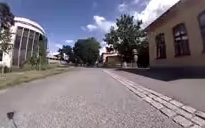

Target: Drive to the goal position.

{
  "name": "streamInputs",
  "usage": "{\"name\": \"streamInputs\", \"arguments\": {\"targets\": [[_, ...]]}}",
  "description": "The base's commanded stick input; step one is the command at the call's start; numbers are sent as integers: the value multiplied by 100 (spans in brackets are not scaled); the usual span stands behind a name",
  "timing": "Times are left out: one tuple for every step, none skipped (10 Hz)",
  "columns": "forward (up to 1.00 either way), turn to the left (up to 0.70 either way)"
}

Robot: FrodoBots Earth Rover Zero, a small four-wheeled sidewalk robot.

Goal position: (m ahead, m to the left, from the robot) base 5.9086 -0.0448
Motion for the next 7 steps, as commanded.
{"name": "streamInputs", "arguments": {"targets": [[85, 0], [85, 0], [85, 0], [85, 0], [85, 0], [85, 0], [85, 0]]}}
